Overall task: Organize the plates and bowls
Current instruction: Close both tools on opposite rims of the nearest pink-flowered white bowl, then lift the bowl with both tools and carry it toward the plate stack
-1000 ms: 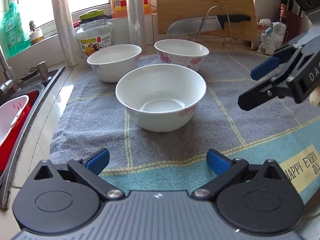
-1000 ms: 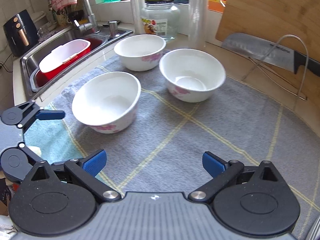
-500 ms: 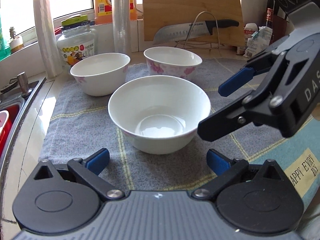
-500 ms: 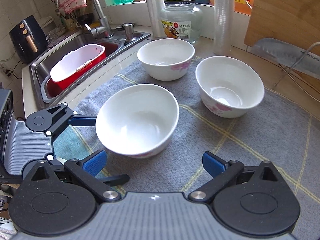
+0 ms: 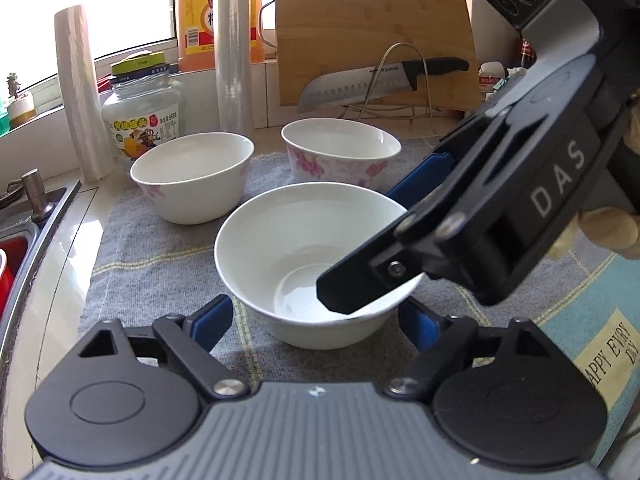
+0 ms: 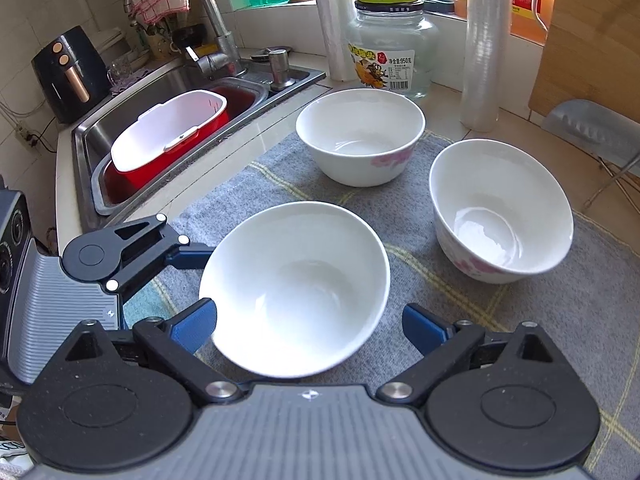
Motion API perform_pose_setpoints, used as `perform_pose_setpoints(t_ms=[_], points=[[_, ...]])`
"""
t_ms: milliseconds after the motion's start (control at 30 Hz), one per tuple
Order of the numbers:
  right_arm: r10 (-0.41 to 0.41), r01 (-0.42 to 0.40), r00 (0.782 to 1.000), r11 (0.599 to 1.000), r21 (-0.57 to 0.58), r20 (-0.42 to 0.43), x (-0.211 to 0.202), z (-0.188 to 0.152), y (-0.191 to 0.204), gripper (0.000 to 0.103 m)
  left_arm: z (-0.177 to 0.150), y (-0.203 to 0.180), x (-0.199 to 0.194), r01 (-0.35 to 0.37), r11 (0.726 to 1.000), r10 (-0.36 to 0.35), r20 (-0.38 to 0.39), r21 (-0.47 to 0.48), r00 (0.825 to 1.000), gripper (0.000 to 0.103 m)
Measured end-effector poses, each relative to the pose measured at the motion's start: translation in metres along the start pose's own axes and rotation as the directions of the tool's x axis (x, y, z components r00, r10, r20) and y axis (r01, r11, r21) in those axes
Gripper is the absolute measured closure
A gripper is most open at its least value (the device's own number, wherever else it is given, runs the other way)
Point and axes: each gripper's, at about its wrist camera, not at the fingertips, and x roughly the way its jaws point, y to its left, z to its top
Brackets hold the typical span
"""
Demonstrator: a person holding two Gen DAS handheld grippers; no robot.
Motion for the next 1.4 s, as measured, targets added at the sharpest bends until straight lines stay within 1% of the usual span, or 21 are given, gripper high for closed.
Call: perform_pose_setpoints(t_ms=[67, 200, 267, 467, 633, 1100, 1400], points=[[0.008, -0.008, 1.0, 1.0, -0.001, 0.002, 0.001, 0.002, 0.0, 0.009, 0.0, 0.0, 0.0, 0.001, 1.0, -0.001, 0.002, 0.007, 1.0, 0.015], [0.005, -0.005, 1.0, 1.0, -0.014, 0.005, 0.004, 0.006, 0.001, 0.013, 0.0, 0.0, -0.001, 0.001, 1.0, -0.001, 0.004, 0.01, 1.0, 0.015], [0.003, -0.003, 1.0, 1.0, -0.014, 0.001, 0.006, 0.008, 0.0, 0.018, 0.0, 0.0, -0.001, 0.002, 1.0, -0.002, 0.005, 0.01, 1.0, 0.015], [-0.015, 0.015, 1.0, 1.0, 0.015, -0.003, 0.011, 0.011, -0.005, 0.028, 0.001, -0.001, -0.002, 0.002, 1.0, -0.002, 0.006, 0.022, 1.0, 0.016], [-0.009, 0.009, 1.0, 1.0, 0.012, 0.0, 0.011, 0.012, -0.006, 0.029, 0.003, -0.002, -0.003, 0.001, 0.999, -0.001, 0.008, 0.046, 1.0, 0.016], [-0.011, 0.011, 1.0, 1.0, 0.008, 0.0, 0.002, 0.01, -0.002, 0.029, 0.007, -0.004, -0.008, 0.007, 0.999, -0.007, -0.016, 0.053, 1.0, 0.016], [0.003, -0.003, 1.0, 1.0, 0.015, 0.006, -0.018, 0.0, -0.005, 0.028, 0.016, -0.022, -0.021, 0.016, 0.997, -0.014, -0.028, 0.071, 0.999, 0.016]])
